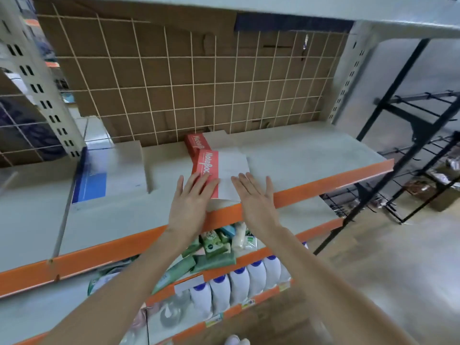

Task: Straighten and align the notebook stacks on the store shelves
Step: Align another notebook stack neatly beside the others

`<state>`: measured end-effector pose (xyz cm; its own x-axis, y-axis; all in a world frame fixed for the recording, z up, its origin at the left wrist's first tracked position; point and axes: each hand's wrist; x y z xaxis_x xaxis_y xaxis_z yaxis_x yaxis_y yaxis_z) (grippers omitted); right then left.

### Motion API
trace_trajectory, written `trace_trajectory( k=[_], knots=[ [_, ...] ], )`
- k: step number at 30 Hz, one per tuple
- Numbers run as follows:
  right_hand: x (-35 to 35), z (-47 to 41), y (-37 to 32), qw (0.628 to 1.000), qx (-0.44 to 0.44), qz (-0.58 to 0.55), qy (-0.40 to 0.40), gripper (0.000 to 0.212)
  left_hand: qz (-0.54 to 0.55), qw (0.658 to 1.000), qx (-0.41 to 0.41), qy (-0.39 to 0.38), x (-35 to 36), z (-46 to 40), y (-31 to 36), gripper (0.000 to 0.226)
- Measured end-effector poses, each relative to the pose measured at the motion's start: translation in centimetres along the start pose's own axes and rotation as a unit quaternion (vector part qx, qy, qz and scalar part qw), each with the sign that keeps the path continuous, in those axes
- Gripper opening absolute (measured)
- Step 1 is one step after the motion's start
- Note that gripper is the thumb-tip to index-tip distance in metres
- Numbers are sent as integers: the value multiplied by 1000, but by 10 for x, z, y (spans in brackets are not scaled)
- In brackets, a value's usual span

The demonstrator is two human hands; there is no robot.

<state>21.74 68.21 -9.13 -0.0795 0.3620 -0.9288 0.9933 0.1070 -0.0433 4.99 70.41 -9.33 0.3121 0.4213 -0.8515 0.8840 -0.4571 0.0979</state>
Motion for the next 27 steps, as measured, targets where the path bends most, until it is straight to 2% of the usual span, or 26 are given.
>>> trace_trajectory(
  k=[4,10,12,15,18,22,27],
  knots=[
    [20,-41,23,999,-15,-3,-42,63,0,999,-48,-23,26,-24,-5,74],
    [40,-82,63,989,-29,-86,-117,71,117,989,-63,-69,44,-48,-18,59],
    [44,-89,73,984,-33,-109,-138,79,128,987,-67,-70,45,-48,-23,66],
    [48,-98,84,974,-47,-140,-171,90,119,985,-92,-87,44,-47,-29,89],
    [52,-105,93,968,-62,-163,-180,92,101,981,-133,-97,43,-45,-34,105],
    [55,-109,101,955,-83,-212,-187,89,85,976,-178,-91,43,-40,-32,110],
    [56,-117,108,954,-66,-242,-163,90,75,977,-184,-79,45,-40,-31,111]
  ],
)
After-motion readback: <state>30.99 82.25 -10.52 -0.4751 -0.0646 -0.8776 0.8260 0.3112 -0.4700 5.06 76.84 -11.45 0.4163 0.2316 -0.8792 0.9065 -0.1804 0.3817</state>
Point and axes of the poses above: each hand's wrist, its own z-axis away from the middle knuckle, its own x-axis out of the palm, y = z × x, and after that the axes turned 12 degrees about y, right-handed
